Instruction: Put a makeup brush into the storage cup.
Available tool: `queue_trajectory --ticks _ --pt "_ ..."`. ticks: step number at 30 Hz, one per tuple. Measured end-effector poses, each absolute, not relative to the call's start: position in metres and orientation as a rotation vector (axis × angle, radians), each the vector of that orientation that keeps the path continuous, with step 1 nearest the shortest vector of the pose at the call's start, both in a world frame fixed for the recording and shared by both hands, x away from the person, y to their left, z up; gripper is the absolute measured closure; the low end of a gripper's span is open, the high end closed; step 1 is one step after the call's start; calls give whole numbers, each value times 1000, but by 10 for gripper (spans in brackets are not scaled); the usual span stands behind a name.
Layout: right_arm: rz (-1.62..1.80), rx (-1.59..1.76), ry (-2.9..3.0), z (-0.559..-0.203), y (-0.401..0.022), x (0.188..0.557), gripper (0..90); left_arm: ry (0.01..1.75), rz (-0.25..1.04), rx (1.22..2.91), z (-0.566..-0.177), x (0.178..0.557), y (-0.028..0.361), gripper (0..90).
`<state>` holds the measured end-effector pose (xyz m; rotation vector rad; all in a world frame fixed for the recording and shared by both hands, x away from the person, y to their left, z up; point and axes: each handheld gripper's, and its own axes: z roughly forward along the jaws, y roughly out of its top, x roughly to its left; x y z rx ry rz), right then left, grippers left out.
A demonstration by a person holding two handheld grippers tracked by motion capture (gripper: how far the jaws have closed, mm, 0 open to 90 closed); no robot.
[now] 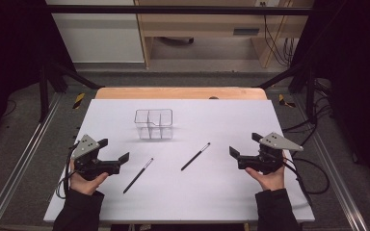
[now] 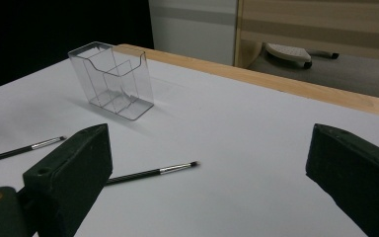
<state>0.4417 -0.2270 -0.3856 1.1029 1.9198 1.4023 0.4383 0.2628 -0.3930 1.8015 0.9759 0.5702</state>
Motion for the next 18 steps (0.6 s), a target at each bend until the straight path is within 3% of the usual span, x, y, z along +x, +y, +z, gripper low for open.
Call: queue_trajectory --ticks 18 --pt "1392 1109 1940 -390 -224 441 46 980 512 1911 -408 442 248 56"
